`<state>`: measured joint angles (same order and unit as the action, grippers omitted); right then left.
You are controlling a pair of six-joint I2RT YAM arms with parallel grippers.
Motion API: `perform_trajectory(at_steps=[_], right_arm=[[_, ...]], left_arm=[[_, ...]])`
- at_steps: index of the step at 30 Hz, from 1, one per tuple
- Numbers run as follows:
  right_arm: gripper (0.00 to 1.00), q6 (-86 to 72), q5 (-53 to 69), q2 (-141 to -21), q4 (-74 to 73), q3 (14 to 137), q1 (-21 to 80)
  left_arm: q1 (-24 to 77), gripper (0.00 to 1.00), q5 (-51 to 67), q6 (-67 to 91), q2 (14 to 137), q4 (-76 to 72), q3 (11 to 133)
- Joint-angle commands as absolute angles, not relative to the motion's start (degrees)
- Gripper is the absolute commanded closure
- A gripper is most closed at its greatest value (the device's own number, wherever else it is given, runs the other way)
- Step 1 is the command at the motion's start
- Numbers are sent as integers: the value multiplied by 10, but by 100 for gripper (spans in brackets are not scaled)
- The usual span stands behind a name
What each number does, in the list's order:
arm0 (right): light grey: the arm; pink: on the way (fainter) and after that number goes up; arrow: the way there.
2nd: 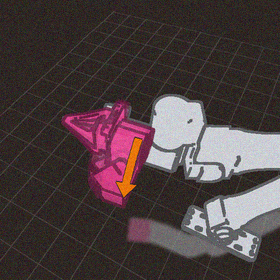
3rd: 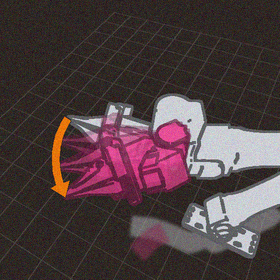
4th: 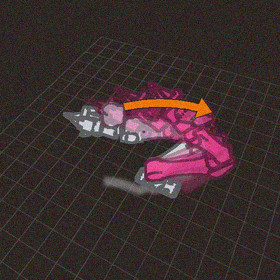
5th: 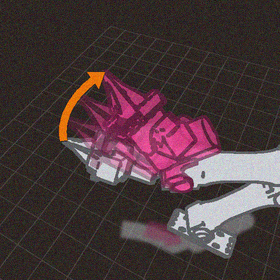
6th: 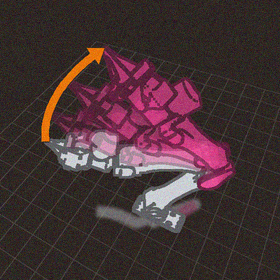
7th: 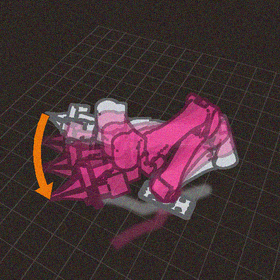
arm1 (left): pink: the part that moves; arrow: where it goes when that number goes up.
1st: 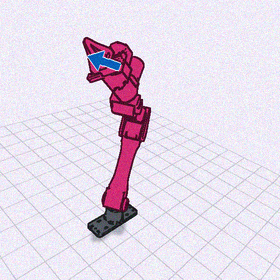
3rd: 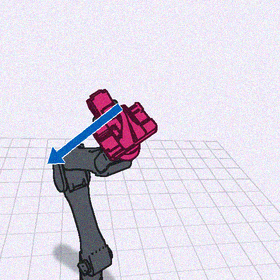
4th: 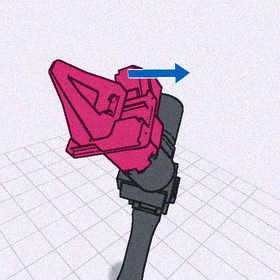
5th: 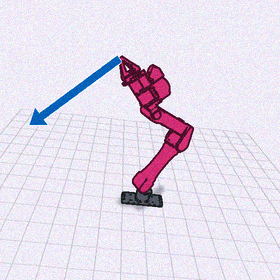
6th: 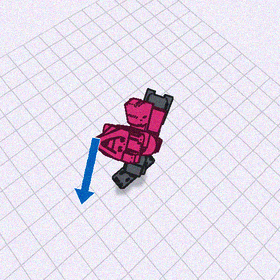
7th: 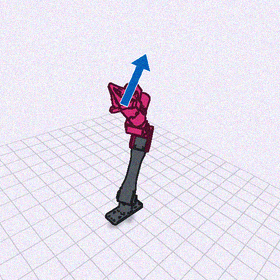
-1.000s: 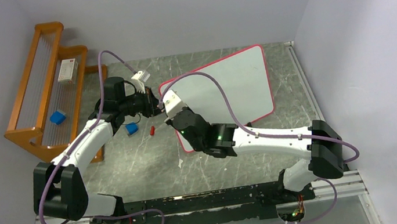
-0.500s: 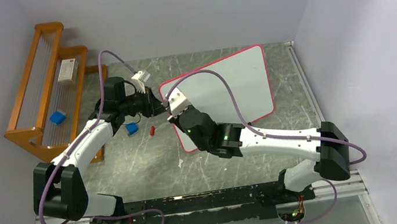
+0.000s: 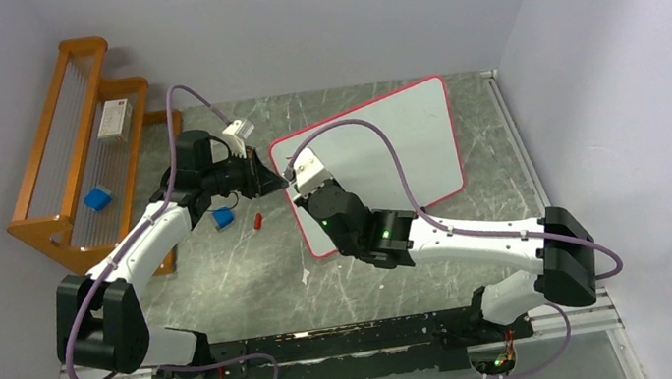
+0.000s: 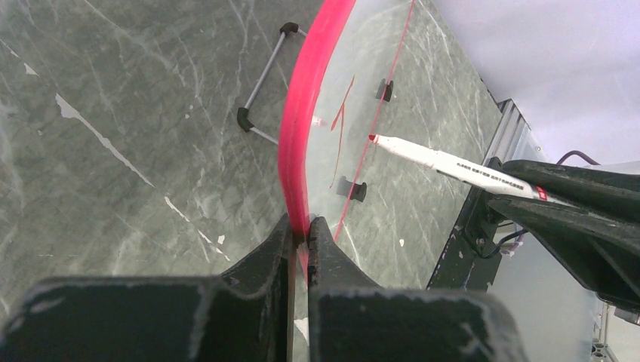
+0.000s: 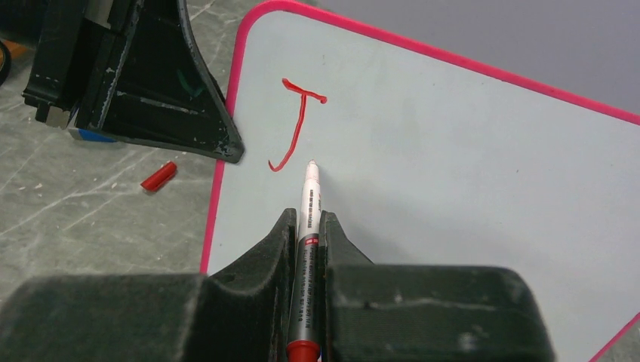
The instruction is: Write a sentence on the whiteboard
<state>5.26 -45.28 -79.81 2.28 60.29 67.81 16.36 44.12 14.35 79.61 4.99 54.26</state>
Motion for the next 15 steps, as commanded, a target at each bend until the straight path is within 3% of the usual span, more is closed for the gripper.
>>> perform_trajectory(at_steps=[1, 15], right_arm=[[100, 46, -471, -794, 58, 592, 674], [100, 49, -469, -811, 77, 591, 663]], left_arm=[[167, 95, 420, 126, 790, 58, 538], [167, 95, 424, 127, 793, 57, 538]])
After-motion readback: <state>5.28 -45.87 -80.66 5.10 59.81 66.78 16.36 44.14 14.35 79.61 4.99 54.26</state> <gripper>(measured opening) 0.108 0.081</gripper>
